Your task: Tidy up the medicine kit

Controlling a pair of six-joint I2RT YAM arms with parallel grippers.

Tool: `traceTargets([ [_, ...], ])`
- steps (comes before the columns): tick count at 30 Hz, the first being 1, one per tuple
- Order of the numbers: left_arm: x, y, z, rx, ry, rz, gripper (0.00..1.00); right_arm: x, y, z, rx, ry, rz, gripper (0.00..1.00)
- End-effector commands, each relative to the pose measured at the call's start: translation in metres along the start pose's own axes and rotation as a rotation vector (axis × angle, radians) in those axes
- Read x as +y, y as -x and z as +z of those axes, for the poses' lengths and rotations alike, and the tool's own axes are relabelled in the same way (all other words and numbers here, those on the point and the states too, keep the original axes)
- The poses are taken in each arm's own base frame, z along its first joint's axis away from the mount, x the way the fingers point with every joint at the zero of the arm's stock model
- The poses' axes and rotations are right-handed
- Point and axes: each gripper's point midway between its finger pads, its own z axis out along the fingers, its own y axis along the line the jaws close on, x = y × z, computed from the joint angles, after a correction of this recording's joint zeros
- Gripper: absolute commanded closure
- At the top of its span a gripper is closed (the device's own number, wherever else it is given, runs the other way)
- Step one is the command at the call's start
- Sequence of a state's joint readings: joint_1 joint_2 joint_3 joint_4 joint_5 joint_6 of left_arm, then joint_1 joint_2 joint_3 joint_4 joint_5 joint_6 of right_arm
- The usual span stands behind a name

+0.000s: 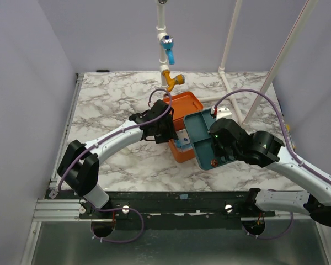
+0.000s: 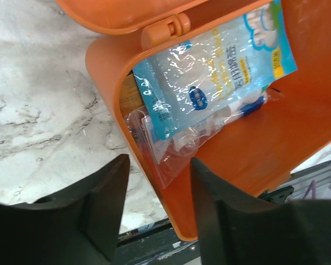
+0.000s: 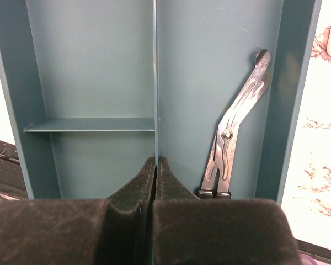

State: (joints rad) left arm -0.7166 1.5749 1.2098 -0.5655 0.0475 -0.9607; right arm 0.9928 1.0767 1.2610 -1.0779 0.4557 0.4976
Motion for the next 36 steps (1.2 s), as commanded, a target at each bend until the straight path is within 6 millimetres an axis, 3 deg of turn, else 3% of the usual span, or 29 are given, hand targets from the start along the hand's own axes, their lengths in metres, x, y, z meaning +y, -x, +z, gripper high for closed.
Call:
traceTargets([
  [1,0.008,-0.013,0.007,0.050,0.018,0.045,0.55,-0.004,0.006,-0.002,-0.038,-0.012,0.029,0.99],
  [8,0.021,-0.014,0.002,0.054,0.066,0.103,0.77,-0.002,0.008,-0.001,-0.037,-0.009,0.024,0.99],
  [16,0.052,-0.005,-0.007,0.057,0.140,0.157,1.00,0.004,0.009,-0.001,-0.027,0.018,0.012,0.99],
  [21,0.066,0.005,-0.016,0.049,0.158,0.210,1.00,0.017,0.007,-0.001,-0.005,0.096,-0.047,0.99],
  [29,0.071,0.023,-0.033,0.029,0.185,0.416,1.00,0.038,0.005,-0.005,0.002,0.250,-0.215,0.99],
  [36,0.078,0.021,-0.045,0.037,0.159,0.557,1.00,0.048,0.012,0.001,0.003,0.282,-0.315,0.99],
])
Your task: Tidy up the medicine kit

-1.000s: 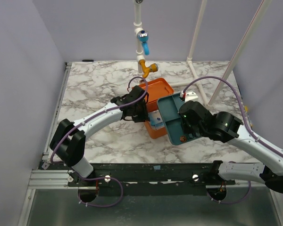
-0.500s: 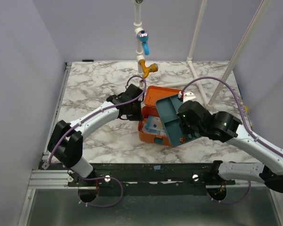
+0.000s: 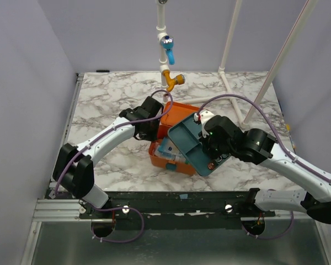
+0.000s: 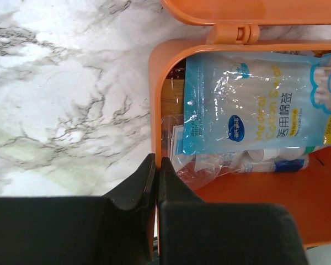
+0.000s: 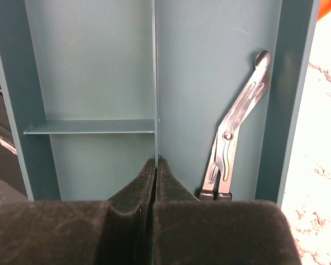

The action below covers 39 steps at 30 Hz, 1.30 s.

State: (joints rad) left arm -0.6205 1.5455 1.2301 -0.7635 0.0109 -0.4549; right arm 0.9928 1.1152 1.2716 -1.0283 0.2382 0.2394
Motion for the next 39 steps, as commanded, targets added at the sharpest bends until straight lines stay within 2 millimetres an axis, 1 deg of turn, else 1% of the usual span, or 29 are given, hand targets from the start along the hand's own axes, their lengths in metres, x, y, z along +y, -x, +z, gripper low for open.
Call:
traceTargets([
  [1,0.012,0.000,-0.022,-0.037,0.007,0.152,1.00,0.012,0.025,0.002,-0.060,0.067,-0.079,0.99],
  [5,0.016,-0.002,-0.031,-0.069,-0.004,0.217,1.00,0.021,0.028,0.009,-0.078,0.119,-0.139,0.99],
  [6,0.012,-0.006,-0.033,-0.064,-0.033,0.239,1.00,0.025,0.028,0.012,-0.083,0.140,-0.155,0.99],
  [11,0.013,-0.015,-0.038,-0.061,-0.071,0.331,1.00,0.043,0.029,0.022,-0.116,0.242,-0.221,0.99],
  [15,0.013,-0.020,-0.037,-0.077,-0.090,0.369,1.00,0.051,0.031,0.023,-0.146,0.292,-0.287,0.99],
  [19,0.011,-0.021,-0.032,-0.072,-0.104,0.368,1.00,0.054,0.034,0.024,-0.153,0.303,-0.275,0.99],
  [22,0.012,-0.019,-0.027,-0.058,-0.090,0.356,1.00,0.053,0.031,0.030,-0.132,0.286,-0.249,0.99],
  [23,0.012,-0.019,-0.026,-0.050,-0.091,0.350,0.95,0.052,0.030,0.032,-0.121,0.278,-0.237,0.99],
  [26,0.010,-0.015,-0.026,-0.051,-0.092,0.326,0.71,0.053,0.029,0.036,-0.105,0.274,-0.224,0.99],
  [27,0.010,-0.012,-0.027,-0.060,-0.090,0.318,0.62,0.055,0.030,0.036,-0.101,0.276,-0.187,0.99],
  [29,0.011,-0.006,-0.034,-0.084,-0.087,0.300,0.51,0.056,0.031,0.037,-0.100,0.278,-0.168,0.99],
  [32,0.015,0.008,-0.047,-0.141,-0.057,0.261,0.38,0.059,0.029,0.039,-0.092,0.286,-0.156,0.99],
  [33,0.018,0.013,-0.052,-0.161,-0.039,0.245,0.34,0.060,0.028,0.040,-0.090,0.289,-0.153,0.99],
  [34,0.022,0.016,-0.056,-0.177,-0.020,0.228,0.33,0.061,0.027,0.041,-0.089,0.291,-0.152,0.99],
  [35,0.029,0.021,-0.061,-0.201,0.023,0.206,0.32,0.062,0.026,0.042,-0.087,0.296,-0.151,0.99],
  [39,0.057,0.030,-0.077,-0.254,0.137,0.102,0.29,0.071,0.022,0.049,-0.074,0.321,-0.158,0.99],
])
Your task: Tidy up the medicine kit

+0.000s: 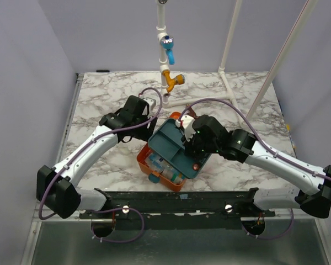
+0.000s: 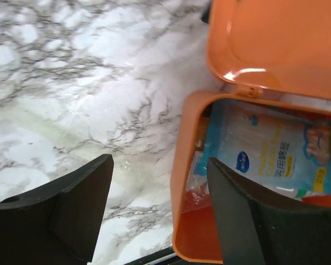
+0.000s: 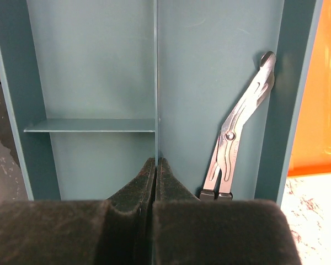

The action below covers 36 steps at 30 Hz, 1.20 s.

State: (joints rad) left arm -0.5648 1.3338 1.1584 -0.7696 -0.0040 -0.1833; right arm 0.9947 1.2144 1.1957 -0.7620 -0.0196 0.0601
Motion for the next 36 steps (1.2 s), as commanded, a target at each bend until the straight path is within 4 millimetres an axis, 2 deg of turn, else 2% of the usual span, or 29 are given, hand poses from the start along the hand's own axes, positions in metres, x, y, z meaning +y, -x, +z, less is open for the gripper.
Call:
traceTargets([
  [1,0.039,0.019,-0.030,-0.105,0.179,-0.146,0.28,0.014,0.006,0.013,-0.026,0.052,0.005,0.99],
  [6,0.069,0.010,-0.050,-0.150,0.273,-0.302,0.25,0.016,0.008,0.025,-0.014,0.053,-0.005,0.99],
  [10,0.078,0.003,-0.065,-0.216,0.301,-0.355,0.22,0.022,0.011,0.031,-0.012,0.065,-0.019,0.99],
  [12,0.080,-0.002,-0.069,-0.236,0.306,-0.364,0.20,0.024,0.011,0.035,-0.005,0.063,-0.025,0.99],
  [14,0.080,-0.008,-0.072,-0.244,0.306,-0.370,0.13,0.025,0.010,0.039,0.000,0.055,-0.029,0.99],
  [19,0.082,-0.022,-0.071,-0.237,0.313,-0.382,0.10,0.033,0.015,0.043,-0.015,0.053,-0.031,0.99],
  [20,0.082,-0.023,-0.071,-0.246,0.311,-0.384,0.08,0.035,0.015,0.043,-0.017,0.056,-0.028,0.99],
  [21,0.082,-0.025,-0.070,-0.253,0.310,-0.388,0.02,0.036,0.016,0.044,-0.019,0.059,-0.029,0.99],
  [31,0.079,-0.031,-0.070,-0.328,0.274,-0.380,0.02,0.030,0.009,0.064,-0.017,0.009,-0.024,0.99],
  [36,0.080,-0.035,-0.067,-0.331,0.273,-0.377,0.02,0.024,0.006,0.067,-0.014,-0.026,-0.036,0.99],
])
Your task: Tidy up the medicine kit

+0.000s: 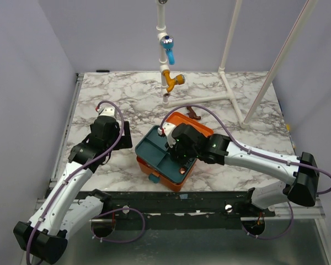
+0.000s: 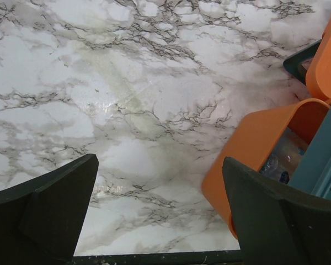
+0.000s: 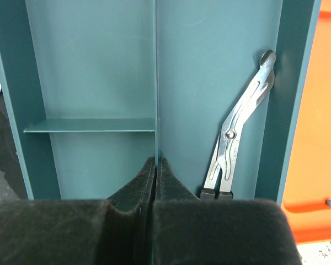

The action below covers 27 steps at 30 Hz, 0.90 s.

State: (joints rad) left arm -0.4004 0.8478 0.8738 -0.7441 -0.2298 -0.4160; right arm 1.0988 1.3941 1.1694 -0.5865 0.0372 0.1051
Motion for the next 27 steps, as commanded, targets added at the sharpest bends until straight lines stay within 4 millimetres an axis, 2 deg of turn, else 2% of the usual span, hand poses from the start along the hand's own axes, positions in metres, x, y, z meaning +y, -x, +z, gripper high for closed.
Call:
traceTargets([
  [1,0.001,0.003,0.002,-0.038,-0.004,-0.006,0.02,-0.006,0.006,0.004,-0.044,-0.044,-0.010,0.99],
  [18,0.005,0.001,0.003,-0.051,0.009,-0.019,0.01,-0.008,-0.025,0.013,0.045,-0.038,-0.031,0.99],
  [27,0.008,0.001,0.003,-0.052,0.027,-0.023,0.01,-0.002,-0.041,0.017,0.081,-0.004,-0.030,0.99],
])
